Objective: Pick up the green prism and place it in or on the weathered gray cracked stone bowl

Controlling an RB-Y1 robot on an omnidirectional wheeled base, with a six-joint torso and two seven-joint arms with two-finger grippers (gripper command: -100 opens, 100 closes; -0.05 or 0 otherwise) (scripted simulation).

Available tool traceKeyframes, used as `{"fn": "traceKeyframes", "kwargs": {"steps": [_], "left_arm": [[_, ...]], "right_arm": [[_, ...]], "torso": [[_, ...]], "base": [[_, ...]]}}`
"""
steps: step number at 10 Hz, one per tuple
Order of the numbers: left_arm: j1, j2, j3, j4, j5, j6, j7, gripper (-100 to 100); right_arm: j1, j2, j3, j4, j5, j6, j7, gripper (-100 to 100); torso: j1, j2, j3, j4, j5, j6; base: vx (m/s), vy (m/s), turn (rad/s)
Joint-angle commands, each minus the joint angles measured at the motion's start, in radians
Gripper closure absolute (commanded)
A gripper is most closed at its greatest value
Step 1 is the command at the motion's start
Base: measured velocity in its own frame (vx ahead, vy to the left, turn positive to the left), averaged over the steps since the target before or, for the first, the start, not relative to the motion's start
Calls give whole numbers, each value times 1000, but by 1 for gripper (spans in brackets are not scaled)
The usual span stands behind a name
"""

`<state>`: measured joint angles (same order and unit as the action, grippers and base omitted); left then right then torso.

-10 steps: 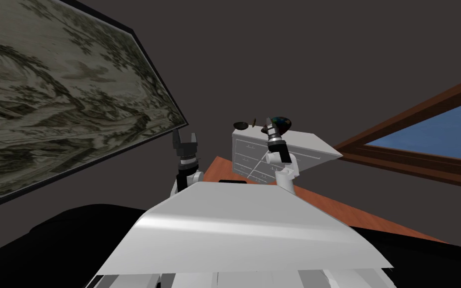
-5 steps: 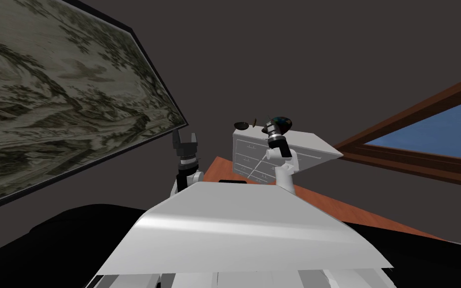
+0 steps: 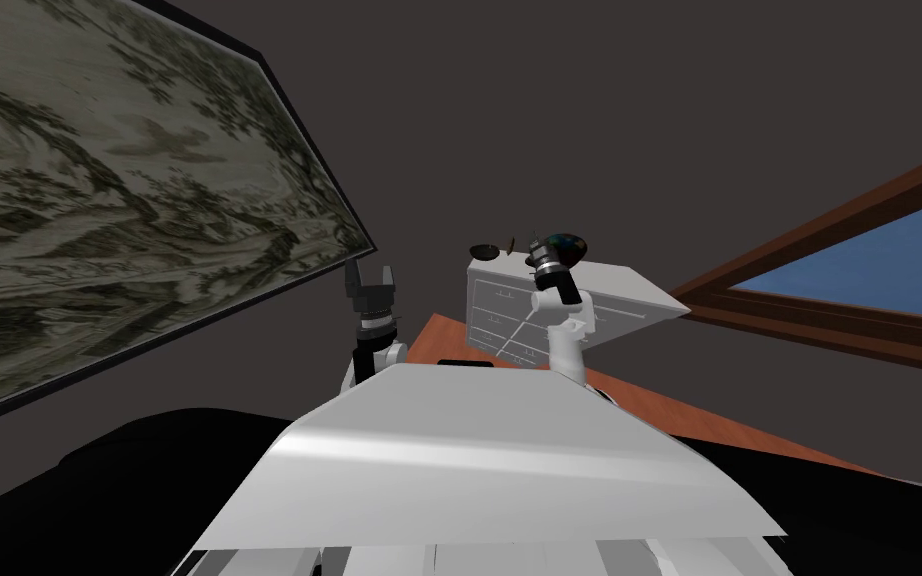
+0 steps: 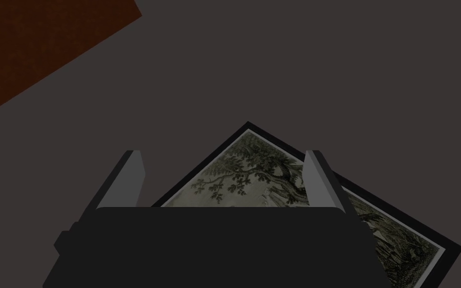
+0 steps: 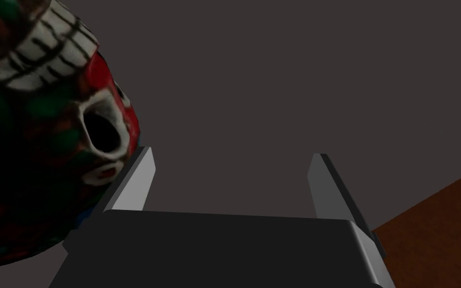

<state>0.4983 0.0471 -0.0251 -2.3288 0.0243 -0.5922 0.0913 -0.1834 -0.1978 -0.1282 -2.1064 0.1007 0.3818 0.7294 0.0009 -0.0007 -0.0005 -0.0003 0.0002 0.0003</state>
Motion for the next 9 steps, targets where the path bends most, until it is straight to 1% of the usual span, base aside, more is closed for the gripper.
{"fn": "traceKeyframes", "kwargs": {"steps": [1, 3, 4, 5, 6, 7, 8, 9], "left_arm": [[0, 0, 0, 0, 0, 0, 0, 0], [0, 0, 0, 0, 0, 0, 0, 0], [0, 0, 0, 0, 0, 0, 0, 0], [0, 0, 0, 0, 0, 0, 0, 0], [0, 0, 0, 0, 0, 0, 0, 0], [0, 0, 0, 0, 0, 0, 0, 0], [0, 0, 0, 0, 0, 0, 0, 0], [0, 0, 0, 0, 0, 0, 0, 0]], "right_arm": [[-50, 0, -7, 16, 8, 50, 50, -100], [-58, 0, -7, 16, 8, 108, 50, -100], [-105, -1, -15, 39, 15, 136, 97, -100], [-113, -1, -15, 39, 15, 166, 97, -100], [-113, -1, -15, 39, 15, 192, 97, -100], [-160, 0, -23, 63, 21, 222, 144, -100], [-168, 0, -23, 63, 21, 251, 144, -100], [-168, 0, -23, 63, 21, 279, 144, -100]], "torso": [[0, 0, 0, 0, 0, 0], [1, 0, 0, 0, 0, 0], [0, 0, 0, 0, 0, 0], [1, -1, 0, 0, 0, 0], [1, -1, 0, 0, 0, 0], [0, 0, 0, 0, 0, 0], [1, -1, -1, 0, 0, 0], [1, -1, -1, 0, 0, 0]], "base": [[10, 29, -40], [9, 27, -13], [18, 33, -44], [21, 34, -29], [14, 16, 2], [24, 29, -53], [25, 31, -29], [10, 15, 6]]}}
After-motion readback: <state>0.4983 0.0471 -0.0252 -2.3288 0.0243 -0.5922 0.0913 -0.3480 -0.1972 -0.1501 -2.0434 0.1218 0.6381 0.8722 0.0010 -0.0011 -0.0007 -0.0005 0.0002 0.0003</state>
